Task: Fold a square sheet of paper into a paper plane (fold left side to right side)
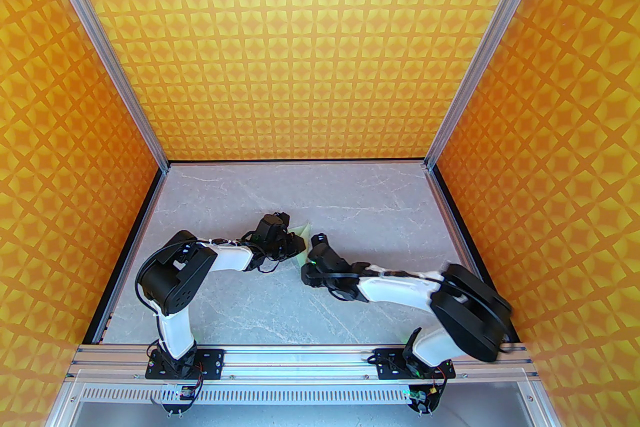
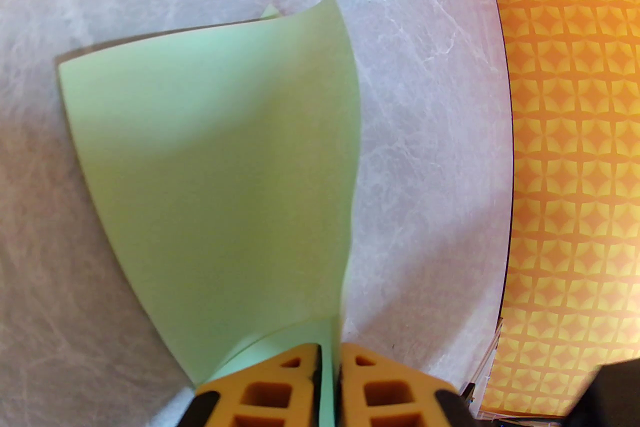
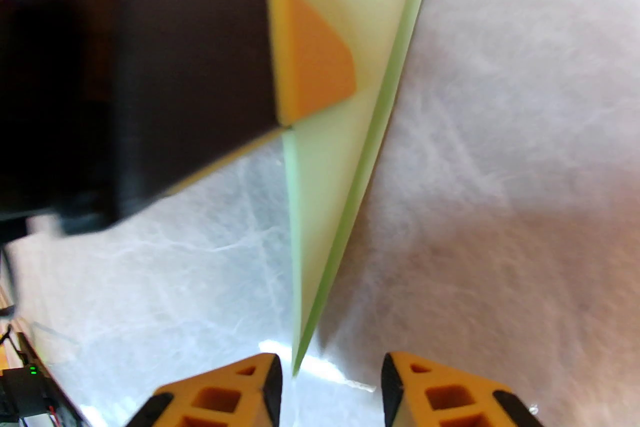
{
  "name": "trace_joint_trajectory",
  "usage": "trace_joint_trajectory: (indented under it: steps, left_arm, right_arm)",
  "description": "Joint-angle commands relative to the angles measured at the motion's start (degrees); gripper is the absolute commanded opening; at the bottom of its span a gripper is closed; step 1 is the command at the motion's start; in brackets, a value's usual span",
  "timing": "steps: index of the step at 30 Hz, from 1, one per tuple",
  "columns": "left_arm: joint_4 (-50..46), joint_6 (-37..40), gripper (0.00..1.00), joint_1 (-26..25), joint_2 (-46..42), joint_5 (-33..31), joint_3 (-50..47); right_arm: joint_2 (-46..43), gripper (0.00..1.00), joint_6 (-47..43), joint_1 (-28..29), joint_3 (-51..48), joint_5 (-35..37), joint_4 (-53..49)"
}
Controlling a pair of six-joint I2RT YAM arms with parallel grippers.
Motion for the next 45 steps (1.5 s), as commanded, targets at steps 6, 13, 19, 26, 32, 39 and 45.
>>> trace_joint_trajectory:
  steps: [6,13,19,26,32,39,45]
  left_arm:
    - [-0.1,1.5,0.15,0.4,1.2,1.1,1.0]
    - [-0.4,1.8,0.15,0.6,1.3,1.2,1.3]
    - [-0.4,1.6,0.15,1.0,1.6,1.4,1.7]
    - [-0.8,1.8,0.15,1.2,1.3,1.6,2.2]
    - [-0.9,1.8,0.15,1.2,1.7,1.7,2.5]
    - [-1.1,2.2,0.15,1.5,2.0,1.8,2.5]
    - [-1.6,3.2,0.15,2.2,1.9,1.8,1.9]
  right_arm:
    - [5.0,0.36,0.0,0.5,2.4,-2.9,2.7]
    - [10.6,0.35,-1.7,0.5,6.6,-2.2,-0.1]
    - [13.2,0.27,-3.4,0.5,8.8,0.1,-4.5]
    - [13.6,0.21,-5.6,0.5,9.9,2.9,-7.9]
    - [12.9,0.21,-7.1,0.5,11.0,6.5,-10.2]
    - [13.4,0.21,-9.0,0.4,12.1,8.5,-12.2]
    - [13.7,0.21,-9.1,0.4,12.0,6.9,-11.3]
